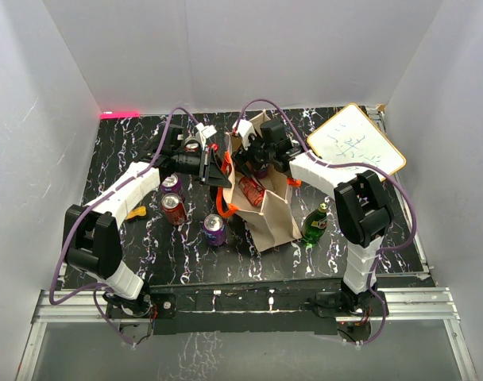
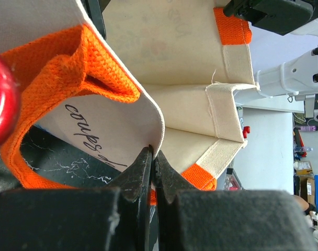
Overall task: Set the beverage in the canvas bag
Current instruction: Place the drink in the canvas bag, then adjust the drink in the canvas bag.
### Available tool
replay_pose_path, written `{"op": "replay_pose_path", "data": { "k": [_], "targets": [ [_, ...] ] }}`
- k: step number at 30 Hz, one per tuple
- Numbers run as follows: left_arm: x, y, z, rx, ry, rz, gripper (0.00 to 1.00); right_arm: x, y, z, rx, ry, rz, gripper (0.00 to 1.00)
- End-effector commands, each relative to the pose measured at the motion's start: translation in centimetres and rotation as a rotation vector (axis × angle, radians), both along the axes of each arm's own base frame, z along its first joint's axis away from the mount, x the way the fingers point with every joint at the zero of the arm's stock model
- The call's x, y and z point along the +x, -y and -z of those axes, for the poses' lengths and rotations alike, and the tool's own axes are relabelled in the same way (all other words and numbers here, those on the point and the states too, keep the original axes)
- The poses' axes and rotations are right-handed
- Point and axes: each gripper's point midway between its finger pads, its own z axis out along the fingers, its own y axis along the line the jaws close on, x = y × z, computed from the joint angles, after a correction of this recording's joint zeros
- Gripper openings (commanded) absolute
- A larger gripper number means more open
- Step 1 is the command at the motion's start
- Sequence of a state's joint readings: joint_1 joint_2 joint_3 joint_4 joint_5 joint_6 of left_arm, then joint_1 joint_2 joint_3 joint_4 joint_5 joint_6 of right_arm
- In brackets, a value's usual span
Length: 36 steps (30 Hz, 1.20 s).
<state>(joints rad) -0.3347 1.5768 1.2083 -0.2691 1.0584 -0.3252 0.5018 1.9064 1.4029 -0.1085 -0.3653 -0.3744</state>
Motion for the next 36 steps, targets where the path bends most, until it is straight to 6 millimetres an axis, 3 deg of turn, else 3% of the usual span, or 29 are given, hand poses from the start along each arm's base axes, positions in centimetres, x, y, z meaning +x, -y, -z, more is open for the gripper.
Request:
{"op": "replay_pose_path", "data": {
  "k": [1,7,10,12,18,22,36],
  "targets": [
    [-0.9,-0.3,-1.1,-0.013,0.025,0.005,0.0,1.3,0.0,-2.8,0.038,0.049,0.024,0.75],
    [-0.6,-0.3,-1.3,-0.008,0.043,-0.011,0.0,-1.3,0.7,-5.3,0.06,0.011,0.005,0.75],
    [-0.4,-0.3,-1.4,-0.011,0.037,-0.021,0.0,-3.2,1.6,-4.6,0.032,-0.054,0.007,0.76],
    [-0.3,-0.2,-1.4,-0.014,0.031,-0.024,0.0,-4.3,2.5,-5.6,0.026,-0.048,0.022,0.76],
    [0.3,-0.2,-1.1,-0.005,0.027,-0.052,0.0,-6.8,3.7,-5.7,0.011,-0.093,0.024,0.78],
    [0.6,-0.2,-1.1,0.001,0.025,-0.071,0.0,-8.2,4.1,-4.1,0.013,-0.145,0.031,0.8],
    [0.6,-0.5,-0.3,0.023,0.04,-0.086,0.0,-8.8,4.0,2.7,-0.103,-0.271,0.115,0.83]
  ]
}}
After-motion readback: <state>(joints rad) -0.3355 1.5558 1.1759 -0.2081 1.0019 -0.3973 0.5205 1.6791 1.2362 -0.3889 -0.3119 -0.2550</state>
